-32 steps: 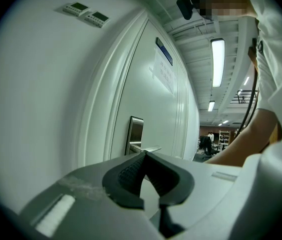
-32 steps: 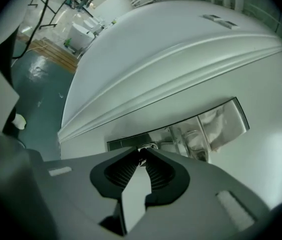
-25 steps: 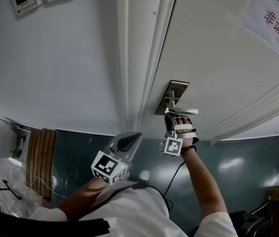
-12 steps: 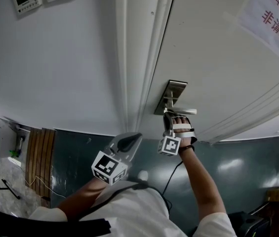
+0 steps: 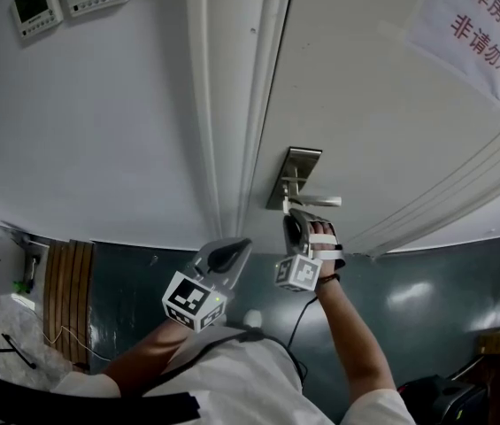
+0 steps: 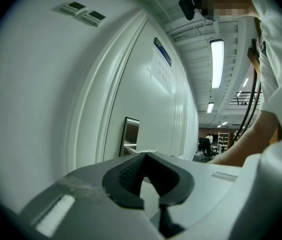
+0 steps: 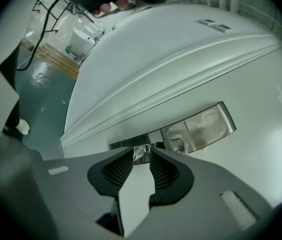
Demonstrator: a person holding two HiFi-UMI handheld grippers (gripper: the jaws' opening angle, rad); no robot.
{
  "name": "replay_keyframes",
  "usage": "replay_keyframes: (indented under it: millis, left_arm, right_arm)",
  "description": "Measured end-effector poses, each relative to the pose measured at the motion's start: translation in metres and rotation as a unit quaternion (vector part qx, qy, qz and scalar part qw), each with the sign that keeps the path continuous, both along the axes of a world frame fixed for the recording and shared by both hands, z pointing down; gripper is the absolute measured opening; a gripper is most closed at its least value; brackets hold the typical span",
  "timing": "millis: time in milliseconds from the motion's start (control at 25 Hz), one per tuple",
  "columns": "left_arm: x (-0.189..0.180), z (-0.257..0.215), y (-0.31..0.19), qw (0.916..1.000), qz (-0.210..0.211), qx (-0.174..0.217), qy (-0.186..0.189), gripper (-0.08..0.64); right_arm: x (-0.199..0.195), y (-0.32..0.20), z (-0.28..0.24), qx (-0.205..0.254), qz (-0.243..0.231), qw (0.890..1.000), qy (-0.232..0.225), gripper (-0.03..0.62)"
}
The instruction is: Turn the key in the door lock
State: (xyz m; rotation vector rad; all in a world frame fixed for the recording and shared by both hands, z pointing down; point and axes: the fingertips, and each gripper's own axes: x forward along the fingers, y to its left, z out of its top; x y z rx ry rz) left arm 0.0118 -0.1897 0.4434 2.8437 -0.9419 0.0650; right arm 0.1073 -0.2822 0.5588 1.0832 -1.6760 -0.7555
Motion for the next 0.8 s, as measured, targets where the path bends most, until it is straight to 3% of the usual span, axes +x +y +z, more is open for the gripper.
replay_keyframes:
  millis: [120,240,440,560,640,800]
  left_arm:
    - [0.005,-0.002,-0.003,1.0,0.005,0.003,0.001,0.005]
    - [0.009,-0.005,-0.004,0.9999,0.009,0.005,0.003,0.005]
    - [0.015,-0.01,-0.005,0.9998,0.014,0.009,0.005,0.006]
    - [0.016,-0.011,-0.006,0.9998,0.015,0.009,0.008,0.005]
    - [0.016,-0.011,-0.005,0.9998,0.014,0.008,0.009,0.006]
    - [0.017,-0.014,-0.003,0.9998,0.016,0.008,0.011,0.005]
  right_arm:
    - [-0.004,0.01,-0.021,0.013,0.009,0.997,-0.074,0.107]
    - [-0.005,0.02,-0.041,0.008,0.03,0.979,-0.199,0.098]
    - [-0.003,0.043,-0.067,-0.006,0.042,0.924,-0.379,0.028]
    - [0.004,0.058,-0.087,-0.006,0.058,0.879,-0.474,0.009]
    - [0.009,0.067,-0.099,-0.003,0.067,0.85,-0.522,0.009]
    - [0.011,0.086,-0.12,-0.012,0.065,0.806,-0.589,0.009]
